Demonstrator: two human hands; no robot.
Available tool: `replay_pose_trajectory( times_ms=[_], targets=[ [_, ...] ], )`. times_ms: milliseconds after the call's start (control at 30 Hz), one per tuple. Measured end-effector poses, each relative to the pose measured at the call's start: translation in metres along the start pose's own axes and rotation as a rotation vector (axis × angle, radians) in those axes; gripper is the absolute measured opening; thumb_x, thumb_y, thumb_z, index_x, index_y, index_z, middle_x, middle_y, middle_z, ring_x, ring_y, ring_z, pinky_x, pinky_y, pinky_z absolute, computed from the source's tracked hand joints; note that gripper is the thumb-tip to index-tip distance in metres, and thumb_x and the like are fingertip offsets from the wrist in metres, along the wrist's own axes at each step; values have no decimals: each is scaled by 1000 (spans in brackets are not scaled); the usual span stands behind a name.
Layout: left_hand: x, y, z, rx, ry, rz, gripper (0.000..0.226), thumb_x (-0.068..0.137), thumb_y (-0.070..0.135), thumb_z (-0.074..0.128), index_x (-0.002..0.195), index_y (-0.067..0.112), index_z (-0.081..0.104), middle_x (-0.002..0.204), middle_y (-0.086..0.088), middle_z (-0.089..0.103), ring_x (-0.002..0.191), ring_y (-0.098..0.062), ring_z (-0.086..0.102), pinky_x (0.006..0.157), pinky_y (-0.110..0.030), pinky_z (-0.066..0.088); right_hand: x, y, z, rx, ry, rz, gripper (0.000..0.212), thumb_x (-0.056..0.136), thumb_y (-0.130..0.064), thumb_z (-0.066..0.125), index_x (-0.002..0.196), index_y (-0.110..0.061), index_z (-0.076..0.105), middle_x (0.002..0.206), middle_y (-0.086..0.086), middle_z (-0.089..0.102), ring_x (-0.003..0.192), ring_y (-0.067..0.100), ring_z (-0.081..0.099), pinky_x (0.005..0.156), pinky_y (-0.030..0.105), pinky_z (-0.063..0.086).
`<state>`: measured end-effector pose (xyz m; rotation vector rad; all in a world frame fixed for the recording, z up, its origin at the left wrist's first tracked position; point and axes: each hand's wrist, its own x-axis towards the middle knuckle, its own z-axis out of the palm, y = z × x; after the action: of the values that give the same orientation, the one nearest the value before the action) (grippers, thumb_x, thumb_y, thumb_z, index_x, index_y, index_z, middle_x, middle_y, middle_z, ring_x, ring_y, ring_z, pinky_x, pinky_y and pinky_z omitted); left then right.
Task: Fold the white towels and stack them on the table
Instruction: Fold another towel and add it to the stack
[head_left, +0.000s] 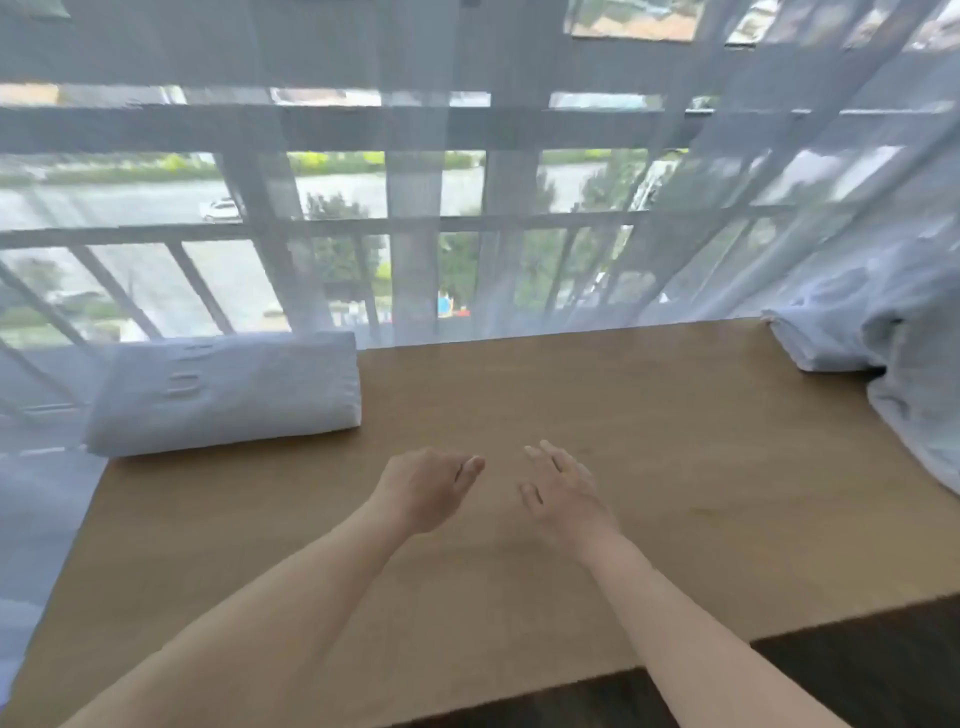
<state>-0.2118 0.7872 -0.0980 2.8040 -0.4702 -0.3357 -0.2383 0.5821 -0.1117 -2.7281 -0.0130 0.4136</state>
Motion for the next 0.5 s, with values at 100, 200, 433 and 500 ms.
replay_pose_trajectory(
  times_ms=[100,200,433,500],
  targets=[
    [17,79,11,-15,-62,58,52,106,55,20,78,24,50,101,-8,71,102,-34,65,71,-35,40,-43,65,-28,47,13,81,54,106,-40,37,157,-25,25,166,-2,15,152,17,13,123,37,8],
    [39,155,19,-18,-94,128,52,105,57,19,93,28,60,108,-7,71,108,-32,63,72,-34,38,-73,128,-63,69,58,170,55,106,-41,36,157,-25,23,166,-3,14,152,17,12,123,36,8],
    [88,283,45,-19,-120,281,54,105,57,19,110,27,64,112,-8,71,109,-32,63,72,-34,38,-95,229,-114,99,105,296,56,107,-39,36,158,-19,22,166,1,17,151,21,19,118,36,21],
    [104,307,60,-35,-138,296,55,104,58,18,112,28,64,110,-7,71,107,-32,63,74,-35,42,-93,252,-118,114,95,303,57,107,-39,35,158,-18,20,166,1,16,151,20,18,118,37,22]
  ],
)
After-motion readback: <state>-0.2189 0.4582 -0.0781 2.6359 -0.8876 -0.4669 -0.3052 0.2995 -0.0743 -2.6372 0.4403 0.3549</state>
